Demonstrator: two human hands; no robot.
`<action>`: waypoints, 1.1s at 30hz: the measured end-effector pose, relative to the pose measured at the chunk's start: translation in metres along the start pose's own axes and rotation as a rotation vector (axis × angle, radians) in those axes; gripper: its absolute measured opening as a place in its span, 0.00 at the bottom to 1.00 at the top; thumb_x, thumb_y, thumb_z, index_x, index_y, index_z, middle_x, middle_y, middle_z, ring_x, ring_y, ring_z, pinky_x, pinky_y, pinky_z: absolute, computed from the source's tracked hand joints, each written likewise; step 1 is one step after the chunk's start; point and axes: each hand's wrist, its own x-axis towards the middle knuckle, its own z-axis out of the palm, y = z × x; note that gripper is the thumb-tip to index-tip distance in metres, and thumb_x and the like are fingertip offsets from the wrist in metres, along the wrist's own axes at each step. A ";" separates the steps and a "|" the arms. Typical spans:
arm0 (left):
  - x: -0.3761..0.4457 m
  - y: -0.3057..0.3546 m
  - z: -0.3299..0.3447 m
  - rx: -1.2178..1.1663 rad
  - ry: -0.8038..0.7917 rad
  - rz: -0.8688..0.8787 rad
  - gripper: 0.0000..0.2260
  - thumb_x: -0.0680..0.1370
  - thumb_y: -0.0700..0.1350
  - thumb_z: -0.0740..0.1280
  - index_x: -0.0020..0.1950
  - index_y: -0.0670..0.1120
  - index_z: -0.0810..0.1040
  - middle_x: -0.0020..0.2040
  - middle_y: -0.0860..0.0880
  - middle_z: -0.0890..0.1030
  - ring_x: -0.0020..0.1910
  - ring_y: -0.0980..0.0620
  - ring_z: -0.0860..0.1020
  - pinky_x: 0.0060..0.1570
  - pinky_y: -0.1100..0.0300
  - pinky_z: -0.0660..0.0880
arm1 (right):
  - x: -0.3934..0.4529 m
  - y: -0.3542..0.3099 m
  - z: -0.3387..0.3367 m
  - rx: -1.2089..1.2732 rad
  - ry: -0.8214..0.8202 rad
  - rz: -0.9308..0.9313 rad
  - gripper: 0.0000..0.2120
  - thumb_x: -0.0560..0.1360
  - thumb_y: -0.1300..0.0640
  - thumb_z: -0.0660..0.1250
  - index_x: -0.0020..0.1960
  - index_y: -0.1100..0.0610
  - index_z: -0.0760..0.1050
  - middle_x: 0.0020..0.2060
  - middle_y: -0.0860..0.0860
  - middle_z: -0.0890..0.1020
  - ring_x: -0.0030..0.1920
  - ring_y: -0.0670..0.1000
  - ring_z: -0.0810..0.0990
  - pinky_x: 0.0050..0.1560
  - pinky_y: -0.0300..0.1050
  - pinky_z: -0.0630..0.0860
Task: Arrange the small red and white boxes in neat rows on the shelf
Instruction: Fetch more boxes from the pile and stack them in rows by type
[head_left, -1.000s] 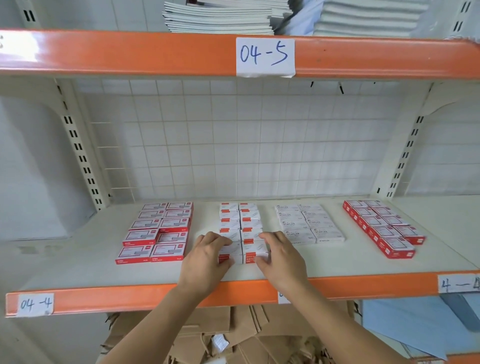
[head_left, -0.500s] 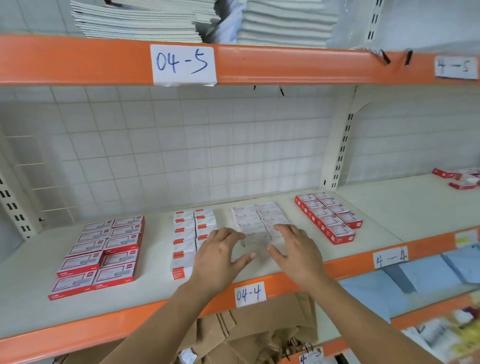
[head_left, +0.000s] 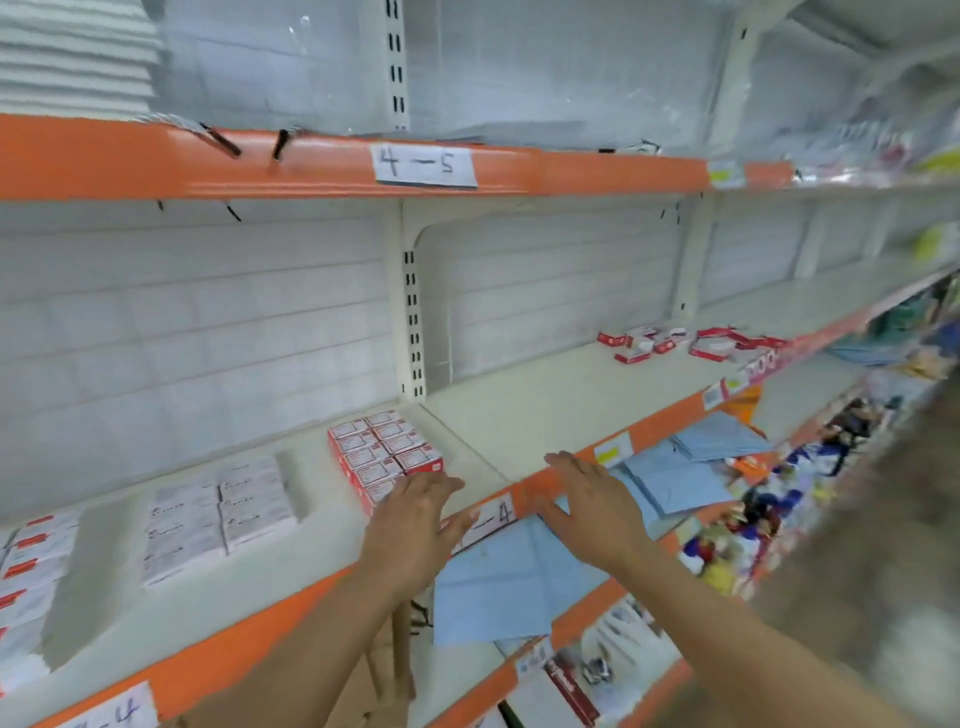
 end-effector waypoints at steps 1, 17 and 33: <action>0.010 0.014 0.011 -0.004 -0.012 0.019 0.20 0.80 0.58 0.56 0.71 0.53 0.67 0.70 0.55 0.68 0.69 0.54 0.64 0.66 0.63 0.60 | -0.001 0.017 -0.006 -0.018 0.000 0.012 0.28 0.79 0.43 0.56 0.75 0.52 0.57 0.74 0.49 0.62 0.72 0.50 0.62 0.68 0.45 0.63; 0.198 0.156 0.144 -0.143 -0.108 0.233 0.20 0.80 0.58 0.57 0.70 0.53 0.69 0.68 0.54 0.69 0.67 0.53 0.65 0.65 0.60 0.63 | 0.049 0.224 -0.050 -0.120 0.015 0.234 0.24 0.80 0.45 0.56 0.73 0.54 0.61 0.69 0.51 0.69 0.67 0.54 0.68 0.61 0.49 0.70; 0.395 0.189 0.224 -0.098 -0.140 0.159 0.20 0.80 0.56 0.59 0.70 0.53 0.68 0.71 0.52 0.68 0.69 0.52 0.65 0.65 0.60 0.63 | 0.210 0.374 -0.054 -0.084 -0.037 0.245 0.25 0.80 0.49 0.58 0.74 0.54 0.58 0.70 0.53 0.68 0.68 0.55 0.67 0.64 0.50 0.68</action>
